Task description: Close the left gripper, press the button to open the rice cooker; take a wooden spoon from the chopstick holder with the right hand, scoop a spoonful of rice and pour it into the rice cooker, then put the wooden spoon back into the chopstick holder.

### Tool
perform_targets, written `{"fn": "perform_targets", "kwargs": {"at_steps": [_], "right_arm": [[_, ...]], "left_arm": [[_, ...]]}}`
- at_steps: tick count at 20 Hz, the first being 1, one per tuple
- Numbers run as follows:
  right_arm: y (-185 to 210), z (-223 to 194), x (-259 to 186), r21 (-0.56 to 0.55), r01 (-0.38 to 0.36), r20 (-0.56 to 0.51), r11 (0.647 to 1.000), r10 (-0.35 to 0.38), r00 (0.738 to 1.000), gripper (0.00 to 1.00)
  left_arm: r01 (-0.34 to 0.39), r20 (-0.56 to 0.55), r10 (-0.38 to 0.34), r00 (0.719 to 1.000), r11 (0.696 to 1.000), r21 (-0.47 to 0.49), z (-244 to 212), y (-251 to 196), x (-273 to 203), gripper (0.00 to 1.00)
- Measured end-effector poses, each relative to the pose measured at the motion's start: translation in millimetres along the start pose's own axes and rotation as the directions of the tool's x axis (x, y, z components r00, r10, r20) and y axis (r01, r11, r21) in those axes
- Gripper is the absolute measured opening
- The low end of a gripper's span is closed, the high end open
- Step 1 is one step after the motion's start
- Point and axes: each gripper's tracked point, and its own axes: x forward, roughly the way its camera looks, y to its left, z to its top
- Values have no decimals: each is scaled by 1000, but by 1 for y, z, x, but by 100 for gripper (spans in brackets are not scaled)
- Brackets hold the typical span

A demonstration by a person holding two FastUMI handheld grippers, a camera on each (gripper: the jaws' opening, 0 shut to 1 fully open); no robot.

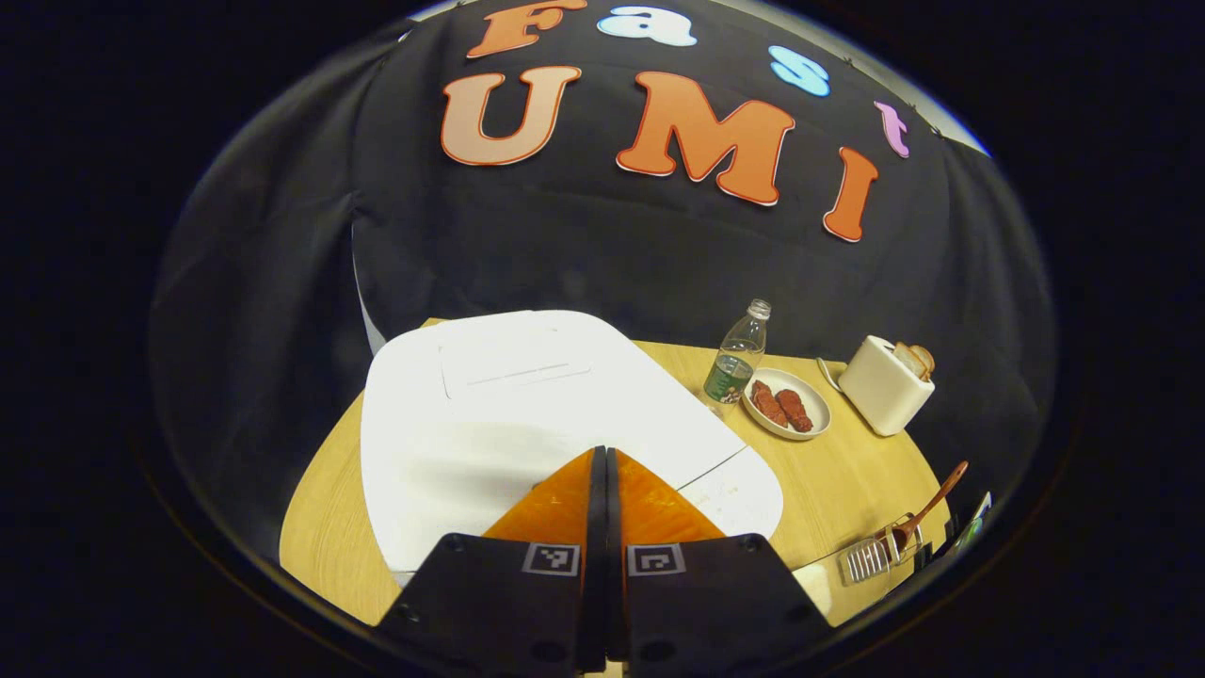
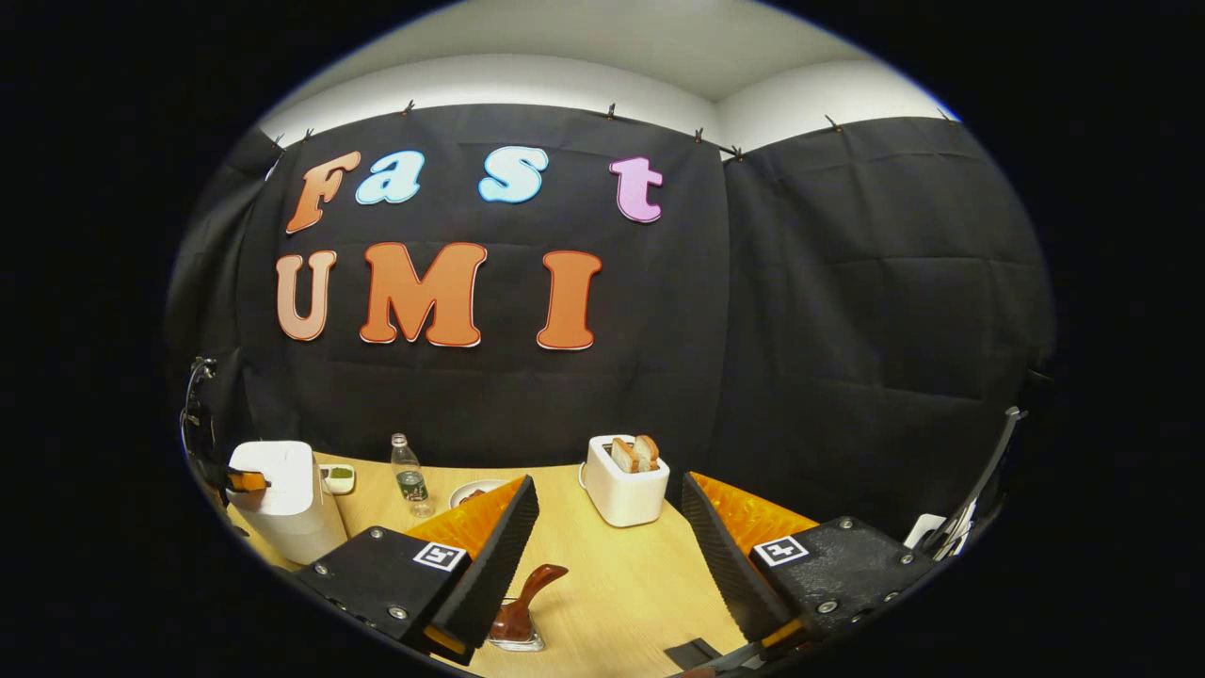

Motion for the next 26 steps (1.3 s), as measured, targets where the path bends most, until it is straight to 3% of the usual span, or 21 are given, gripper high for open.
{"fn": "perform_targets", "kwargs": {"at_steps": [3,8,14,21,26], "right_arm": [[2,-7,0,-1,-12,-9,1000,12,1000,95],[7,-31,0,24,-35,-58,999,36,998,95],[28,-63,4,105,-122,-123,987,134,983,95],[39,-121,22,233,-154,-248,960,212,945,95],[56,-152,37,373,-171,-320,912,299,899,94]], "left_arm": [[-12,7,12,1000,1000,12,6,0,-5,5],[-19,164,22,986,1000,-19,81,0,-53,5],[-10,274,10,962,1000,-1,121,-6,-113,5],[-46,313,35,949,999,28,128,-3,-170,5],[-117,334,104,937,993,20,130,11,-205,6]]}}
